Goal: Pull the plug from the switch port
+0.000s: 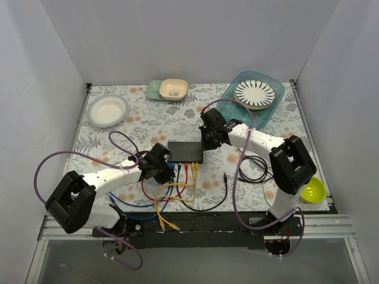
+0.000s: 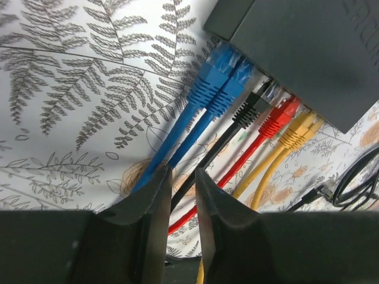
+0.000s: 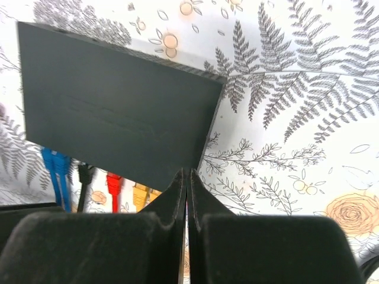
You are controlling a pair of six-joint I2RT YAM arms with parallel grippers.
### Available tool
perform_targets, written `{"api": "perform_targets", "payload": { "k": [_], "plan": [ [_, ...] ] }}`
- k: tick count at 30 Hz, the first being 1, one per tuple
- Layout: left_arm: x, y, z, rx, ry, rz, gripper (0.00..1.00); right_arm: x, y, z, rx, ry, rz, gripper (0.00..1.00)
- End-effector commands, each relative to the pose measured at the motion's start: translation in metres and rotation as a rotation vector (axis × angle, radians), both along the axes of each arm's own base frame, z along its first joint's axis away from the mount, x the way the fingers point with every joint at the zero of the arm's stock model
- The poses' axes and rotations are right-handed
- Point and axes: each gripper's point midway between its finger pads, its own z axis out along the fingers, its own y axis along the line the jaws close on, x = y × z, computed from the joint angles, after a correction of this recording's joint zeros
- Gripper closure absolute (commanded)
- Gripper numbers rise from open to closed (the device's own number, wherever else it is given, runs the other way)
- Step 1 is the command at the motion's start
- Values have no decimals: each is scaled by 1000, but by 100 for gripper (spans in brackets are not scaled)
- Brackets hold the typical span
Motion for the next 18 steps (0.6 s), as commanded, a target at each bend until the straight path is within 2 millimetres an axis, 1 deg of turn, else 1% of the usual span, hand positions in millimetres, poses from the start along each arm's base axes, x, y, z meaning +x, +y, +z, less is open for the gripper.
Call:
{"api": "perform_targets", "payload": {
  "k": [1,2,3,4,5,6,7,8,9,10,11,12,13,14,15,16,17,18],
  "plan": [
    [23,21,39,74,-103,115,73,0,1,47,65,-87,17,99],
    [27,28,44,94,-120,134,72,-9,-2,41,66,-66,22,99],
    [30,35,50,110,-140,146,71,-15,-3,42,74,-60,28,99],
    [32,39,53,119,-151,140,70,-23,-2,47,102,-54,49,99],
    [33,44,53,125,-156,151,69,-34,-5,38,91,-27,67,99],
    [32,48,53,136,-159,156,68,-39,-7,36,92,-25,77,99],
    [32,49,55,125,-167,167,68,-47,-7,40,111,-27,98,99],
    [27,53,49,126,-162,165,67,-52,-3,42,125,-42,122,99],
    [29,51,51,104,-183,166,66,-60,-7,37,116,-41,139,99],
    [28,49,57,63,-209,171,65,-63,-5,48,141,-75,155,99],
    [23,51,50,43,-208,179,49,-64,0,55,178,-112,171,96],
    [26,49,53,6,-235,197,37,-73,-3,46,196,-101,185,88],
    [27,52,62,-39,-262,237,23,-78,0,57,270,-108,176,64],
    [23,54,54,-58,-255,254,10,-76,-5,58,298,-105,152,55],
    [33,47,67,-126,-320,249,9,-76,-7,54,334,-105,135,48],
    [35,43,74,-166,-344,239,8,-80,-7,61,394,-93,122,36],
    [36,40,79,-193,-376,222,8,-74,-12,62,426,-97,88,34],
    [42,33,92,-237,-428,203,10,-70,-12,66,461,-111,73,33]
  ]
}}
